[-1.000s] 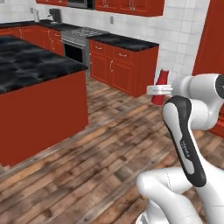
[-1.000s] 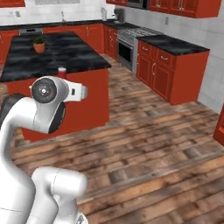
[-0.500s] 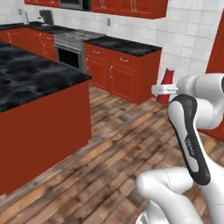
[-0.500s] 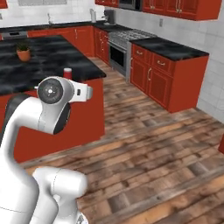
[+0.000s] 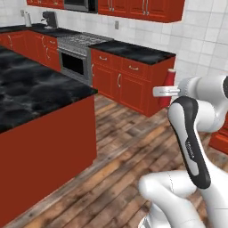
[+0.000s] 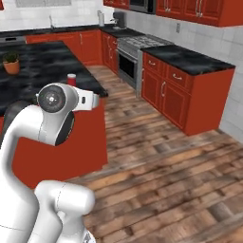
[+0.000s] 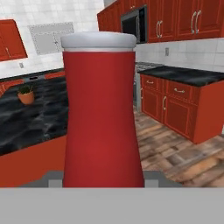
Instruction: Take 2 condiments from the cabinet and move them on the counter near the stove.Make sure the condiments are lined up with each other, next to each other.
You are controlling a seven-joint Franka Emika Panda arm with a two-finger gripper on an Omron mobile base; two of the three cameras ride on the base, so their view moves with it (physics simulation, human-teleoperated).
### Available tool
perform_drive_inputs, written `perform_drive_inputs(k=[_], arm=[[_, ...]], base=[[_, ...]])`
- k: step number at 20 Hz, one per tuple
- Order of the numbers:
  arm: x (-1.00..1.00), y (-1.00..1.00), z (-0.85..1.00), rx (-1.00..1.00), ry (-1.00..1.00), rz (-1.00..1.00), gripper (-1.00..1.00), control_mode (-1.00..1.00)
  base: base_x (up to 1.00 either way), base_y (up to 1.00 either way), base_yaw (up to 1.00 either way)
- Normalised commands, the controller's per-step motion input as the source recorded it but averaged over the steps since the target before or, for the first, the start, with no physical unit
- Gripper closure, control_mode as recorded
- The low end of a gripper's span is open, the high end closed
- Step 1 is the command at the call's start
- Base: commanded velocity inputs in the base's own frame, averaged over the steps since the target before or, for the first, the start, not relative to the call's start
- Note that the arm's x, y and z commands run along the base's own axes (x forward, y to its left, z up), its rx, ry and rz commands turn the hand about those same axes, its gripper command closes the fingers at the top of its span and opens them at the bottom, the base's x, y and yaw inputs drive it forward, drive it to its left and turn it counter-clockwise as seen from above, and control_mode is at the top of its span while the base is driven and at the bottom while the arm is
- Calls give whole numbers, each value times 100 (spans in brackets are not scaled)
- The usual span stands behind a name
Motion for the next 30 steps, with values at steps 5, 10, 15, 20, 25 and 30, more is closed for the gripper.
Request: perform_drive_inputs(k=[5, 10, 15, 20, 25, 30], arm=[[0, 0, 0, 0, 0, 0, 100, 100], [0, 0, 0, 0, 0, 0, 100, 100], [0, 0, 0, 0, 0, 0, 100, 100], [0, 0, 0, 0, 0, 0, 100, 100], [0, 0, 0, 0, 0, 0, 100, 100], [0, 0, 0, 0, 0, 0, 100, 100]], base=[[100, -54, 1], [100, -29, 2], [100, -14, 5], [100, -7, 7], [100, -6, 7], [100, -12, 13]])
